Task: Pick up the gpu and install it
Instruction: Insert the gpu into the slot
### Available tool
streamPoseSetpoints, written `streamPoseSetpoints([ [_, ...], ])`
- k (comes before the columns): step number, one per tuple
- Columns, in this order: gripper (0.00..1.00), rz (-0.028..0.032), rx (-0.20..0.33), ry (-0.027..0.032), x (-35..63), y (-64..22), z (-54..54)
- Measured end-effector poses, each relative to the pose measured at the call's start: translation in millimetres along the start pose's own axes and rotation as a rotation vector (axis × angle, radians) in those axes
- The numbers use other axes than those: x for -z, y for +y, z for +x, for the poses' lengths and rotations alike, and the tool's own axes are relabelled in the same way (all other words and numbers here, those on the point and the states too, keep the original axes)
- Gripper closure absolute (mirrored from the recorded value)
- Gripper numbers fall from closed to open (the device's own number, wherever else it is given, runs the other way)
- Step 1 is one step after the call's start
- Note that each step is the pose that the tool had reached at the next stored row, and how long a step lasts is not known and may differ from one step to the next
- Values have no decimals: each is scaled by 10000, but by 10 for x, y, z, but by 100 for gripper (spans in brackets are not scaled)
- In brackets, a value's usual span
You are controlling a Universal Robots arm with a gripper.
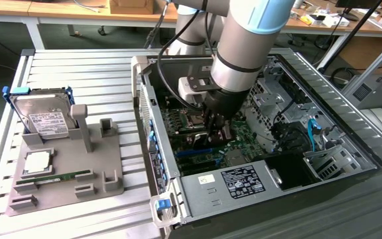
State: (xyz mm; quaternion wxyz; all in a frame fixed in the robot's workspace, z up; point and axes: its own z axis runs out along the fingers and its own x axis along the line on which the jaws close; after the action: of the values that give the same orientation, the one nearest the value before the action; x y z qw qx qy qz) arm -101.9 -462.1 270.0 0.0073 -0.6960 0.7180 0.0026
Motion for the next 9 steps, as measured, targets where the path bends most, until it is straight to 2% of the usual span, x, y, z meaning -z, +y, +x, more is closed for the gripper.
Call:
streamPoseSetpoints([
  [9, 73, 0, 1, -3, -12, 14, -4],
])
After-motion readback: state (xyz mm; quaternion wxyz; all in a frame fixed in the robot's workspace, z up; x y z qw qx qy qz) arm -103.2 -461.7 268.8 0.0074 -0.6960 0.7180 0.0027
